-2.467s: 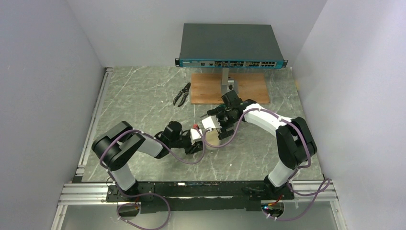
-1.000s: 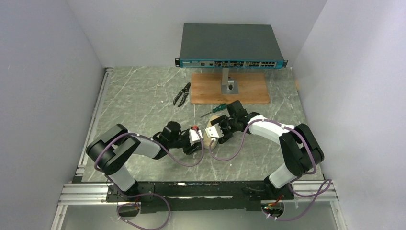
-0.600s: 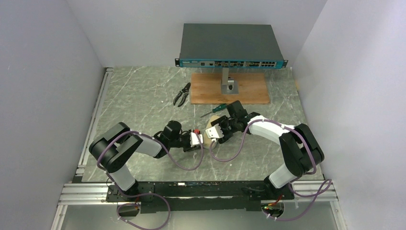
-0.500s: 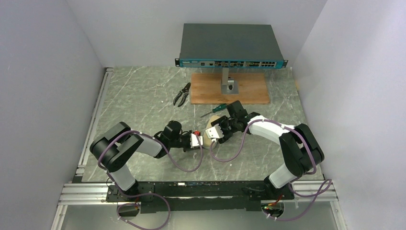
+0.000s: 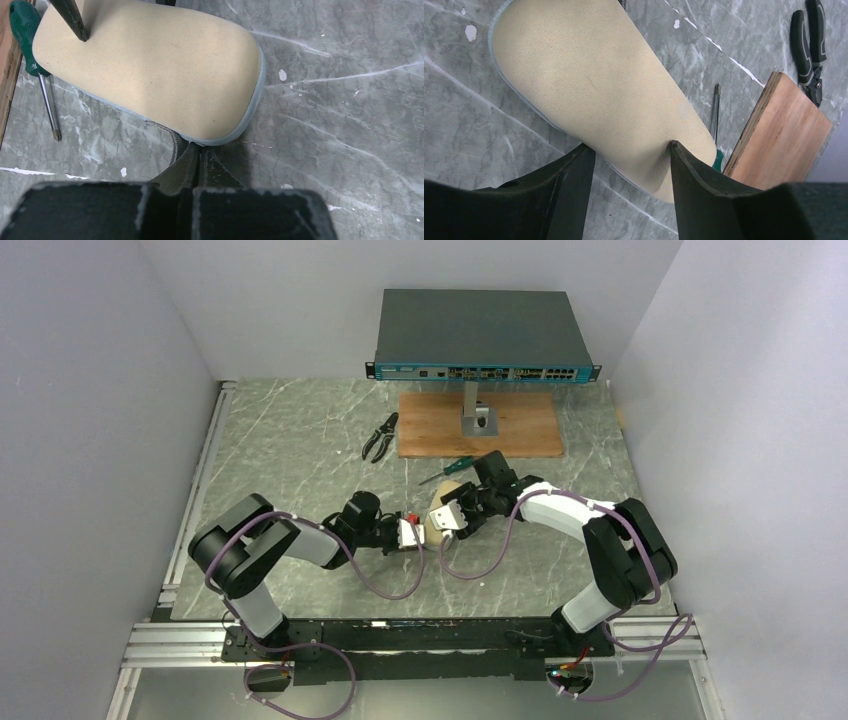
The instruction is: Open the umbrella
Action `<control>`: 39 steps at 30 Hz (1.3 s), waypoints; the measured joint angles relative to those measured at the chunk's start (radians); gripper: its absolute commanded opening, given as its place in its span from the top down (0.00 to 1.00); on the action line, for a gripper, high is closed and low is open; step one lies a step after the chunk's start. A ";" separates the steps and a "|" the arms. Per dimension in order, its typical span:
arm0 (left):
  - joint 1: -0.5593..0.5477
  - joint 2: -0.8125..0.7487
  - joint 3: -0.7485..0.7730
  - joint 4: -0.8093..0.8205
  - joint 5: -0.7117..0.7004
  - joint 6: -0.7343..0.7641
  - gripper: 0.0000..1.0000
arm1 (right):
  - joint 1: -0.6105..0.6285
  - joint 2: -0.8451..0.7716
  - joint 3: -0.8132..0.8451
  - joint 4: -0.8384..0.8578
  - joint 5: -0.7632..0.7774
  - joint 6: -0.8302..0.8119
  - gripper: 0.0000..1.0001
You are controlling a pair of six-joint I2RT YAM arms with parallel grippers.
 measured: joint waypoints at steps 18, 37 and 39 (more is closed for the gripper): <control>-0.027 -0.080 0.025 -0.165 -0.009 -0.200 1.00 | 0.046 -0.018 -0.092 0.262 0.110 0.294 0.56; 0.195 0.048 0.147 -0.192 0.108 -0.503 1.00 | -0.008 -0.066 0.042 -0.098 0.082 0.515 0.12; 0.201 0.069 0.175 -0.201 0.116 -0.511 1.00 | -0.021 -0.042 0.065 -0.098 0.079 0.519 0.11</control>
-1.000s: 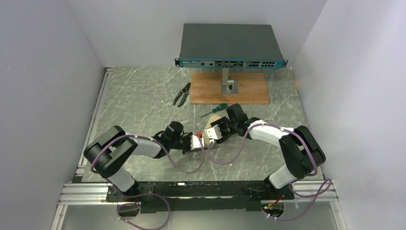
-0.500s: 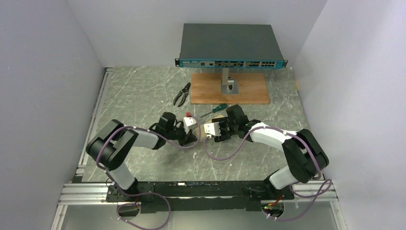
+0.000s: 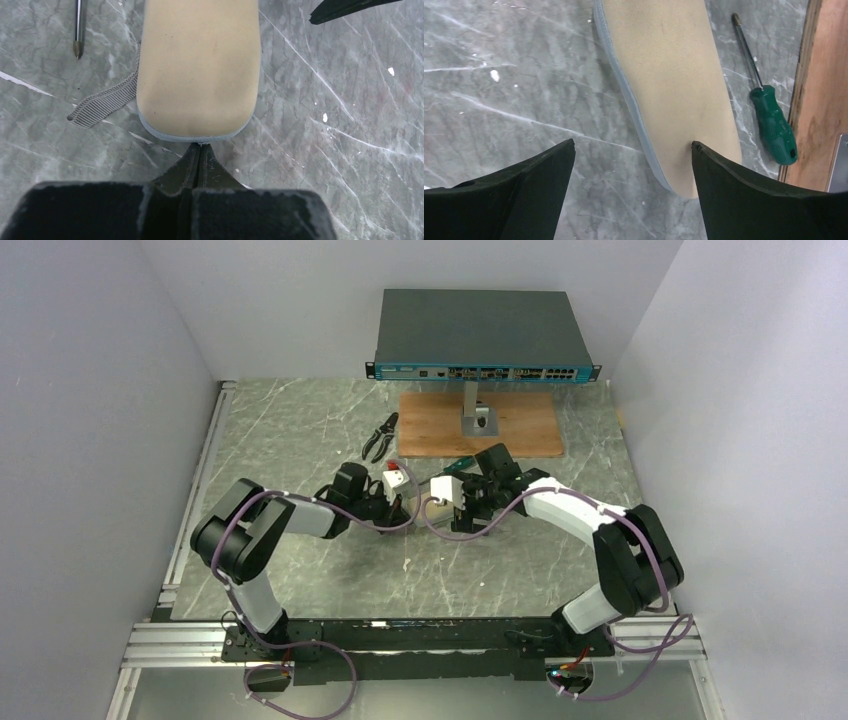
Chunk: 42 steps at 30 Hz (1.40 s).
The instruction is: Open the umbrella
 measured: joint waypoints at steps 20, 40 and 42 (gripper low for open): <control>0.020 0.010 0.016 0.002 0.040 -0.166 1.00 | 0.026 0.070 -0.044 0.305 0.093 0.167 0.63; 0.100 0.017 0.022 -0.072 0.080 -0.287 1.00 | 0.174 -0.080 -0.069 0.120 0.147 0.452 0.09; 0.100 0.020 0.033 -0.085 0.081 -0.269 1.00 | 0.149 -0.086 -0.052 0.064 0.087 0.437 0.06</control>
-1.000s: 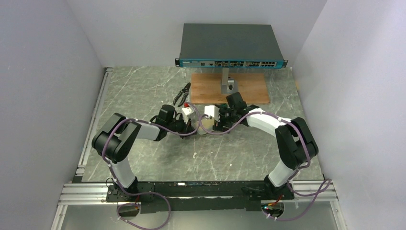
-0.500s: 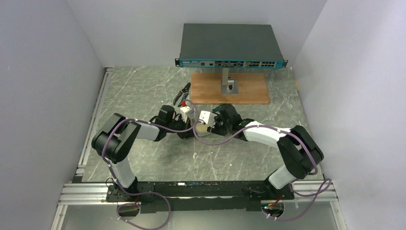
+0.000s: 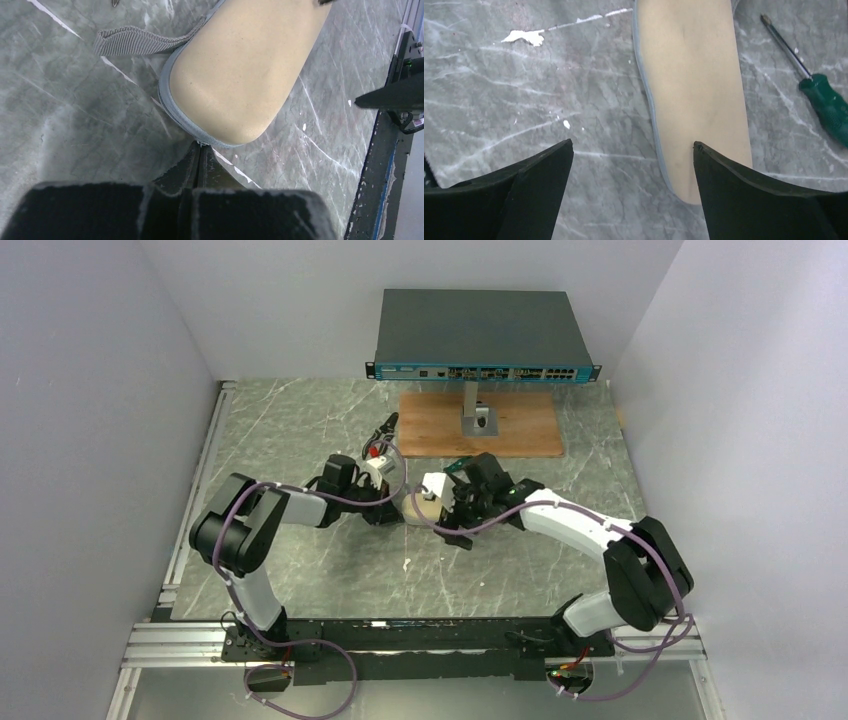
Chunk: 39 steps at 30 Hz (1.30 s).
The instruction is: Open the umbrella
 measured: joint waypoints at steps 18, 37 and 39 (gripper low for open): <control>0.000 0.042 0.078 -0.053 0.006 0.064 1.00 | -0.179 0.312 0.309 -0.266 -0.235 -0.235 0.23; -0.018 -0.073 -0.062 0.068 0.032 0.038 1.00 | -0.254 0.401 0.290 -0.240 -0.399 -0.112 1.00; -0.037 -0.070 -0.063 0.090 0.032 0.013 1.00 | -0.250 0.373 0.259 -0.201 -0.378 -0.055 1.00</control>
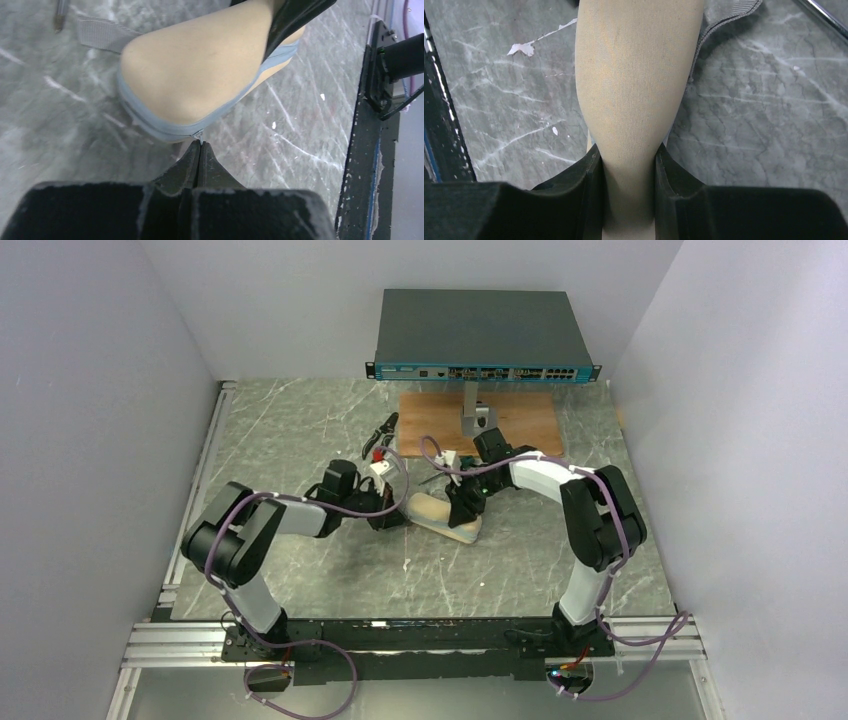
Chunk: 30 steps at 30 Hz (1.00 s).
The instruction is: Open the umbrella
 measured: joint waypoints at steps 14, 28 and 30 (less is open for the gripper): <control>-0.005 0.084 0.033 0.043 0.021 -0.081 1.00 | -0.017 -0.039 -0.055 0.064 -0.066 0.302 0.18; 0.033 0.161 0.169 -0.109 0.036 0.051 1.00 | -0.046 -0.006 -0.013 0.266 -0.074 0.626 0.11; 0.034 0.181 0.186 -0.116 0.039 0.051 1.00 | -0.041 0.017 -0.005 0.311 -0.067 0.674 0.12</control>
